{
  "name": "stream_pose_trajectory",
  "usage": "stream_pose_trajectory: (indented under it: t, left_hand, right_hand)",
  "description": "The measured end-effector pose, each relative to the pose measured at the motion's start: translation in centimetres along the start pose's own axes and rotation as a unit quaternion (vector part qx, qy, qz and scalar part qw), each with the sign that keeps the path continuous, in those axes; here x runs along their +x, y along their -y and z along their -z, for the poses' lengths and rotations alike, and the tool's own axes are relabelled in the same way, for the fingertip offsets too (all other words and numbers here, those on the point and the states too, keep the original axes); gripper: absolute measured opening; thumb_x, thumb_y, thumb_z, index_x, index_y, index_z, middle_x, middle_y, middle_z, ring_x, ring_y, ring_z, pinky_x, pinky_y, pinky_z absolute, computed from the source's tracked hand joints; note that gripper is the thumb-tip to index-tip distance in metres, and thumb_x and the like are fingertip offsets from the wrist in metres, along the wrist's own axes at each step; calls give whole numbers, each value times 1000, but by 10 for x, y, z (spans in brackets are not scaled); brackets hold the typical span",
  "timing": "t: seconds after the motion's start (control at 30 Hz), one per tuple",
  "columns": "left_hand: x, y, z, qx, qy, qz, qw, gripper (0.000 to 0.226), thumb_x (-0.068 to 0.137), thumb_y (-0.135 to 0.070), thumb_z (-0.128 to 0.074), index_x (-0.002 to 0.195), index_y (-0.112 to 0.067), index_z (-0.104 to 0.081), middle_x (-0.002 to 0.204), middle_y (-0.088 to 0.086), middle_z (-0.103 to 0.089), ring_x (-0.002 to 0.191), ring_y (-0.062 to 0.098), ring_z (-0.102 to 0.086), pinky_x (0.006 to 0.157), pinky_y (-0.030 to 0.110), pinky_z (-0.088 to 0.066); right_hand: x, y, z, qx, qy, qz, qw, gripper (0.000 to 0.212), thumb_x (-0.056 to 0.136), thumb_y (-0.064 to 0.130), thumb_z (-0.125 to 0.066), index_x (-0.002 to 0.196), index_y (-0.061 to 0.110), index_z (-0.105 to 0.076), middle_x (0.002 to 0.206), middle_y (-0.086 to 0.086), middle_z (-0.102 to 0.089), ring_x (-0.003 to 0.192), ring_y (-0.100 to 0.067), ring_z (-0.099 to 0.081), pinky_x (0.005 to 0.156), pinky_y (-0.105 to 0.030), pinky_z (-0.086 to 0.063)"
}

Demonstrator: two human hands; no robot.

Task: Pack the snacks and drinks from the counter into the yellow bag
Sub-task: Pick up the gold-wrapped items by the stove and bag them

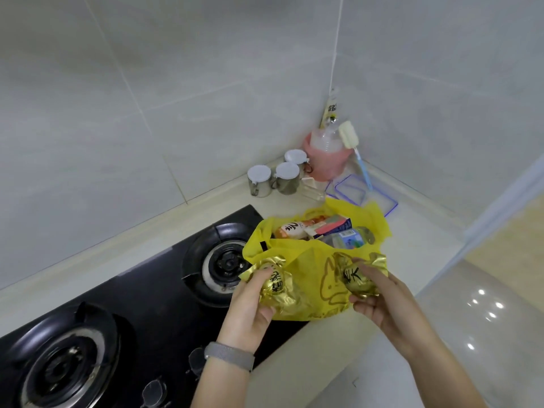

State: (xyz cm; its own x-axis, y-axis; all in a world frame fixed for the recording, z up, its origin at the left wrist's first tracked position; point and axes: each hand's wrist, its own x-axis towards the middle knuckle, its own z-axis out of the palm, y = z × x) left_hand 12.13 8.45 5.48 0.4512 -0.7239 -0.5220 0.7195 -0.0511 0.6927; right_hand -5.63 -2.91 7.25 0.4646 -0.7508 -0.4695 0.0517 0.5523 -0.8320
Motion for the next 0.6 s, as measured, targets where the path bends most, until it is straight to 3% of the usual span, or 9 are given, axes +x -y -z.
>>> stream_pose_trajectory:
  t: [0.2,0.33,0.47,0.6]
  left_hand:
    - [31,-16,-19,17,-2,-25,1000,37,85,-15,-61,121,-7,-57,117,18,-65,110,35,-61,100,51,-44]
    - [46,-24,-39,27,-24,-48,998,35,85,-15,-61,118,-6,-58,114,20,-66,104,35,-63,91,47,-49]
    - [57,-22,-54,15,-59,-48,997,32,85,-15,-62,115,-4,-60,109,19,-68,88,28,-66,74,38,-56]
    - [62,-17,-59,-6,-93,-31,995,39,82,-17,-66,117,-4,-59,113,20,-66,96,32,-64,79,40,-55]
  right_hand:
    - [35,29,-1,-6,2,-1,1000,28,86,23,-63,109,7,-62,77,-12,-61,52,-22,-58,47,-25,-51]
    - [64,59,-1,-25,17,23,999,23,88,24,-61,107,12,-65,73,-10,-64,51,-21,-56,46,-24,-49]
    - [100,78,1,-56,11,35,998,23,87,24,-63,107,12,-62,74,-9,-62,51,-20,-57,54,-31,-52]
    - [135,79,-4,-154,42,48,986,21,84,22,-66,102,16,-56,84,-8,-62,63,-20,-56,60,-28,-52]
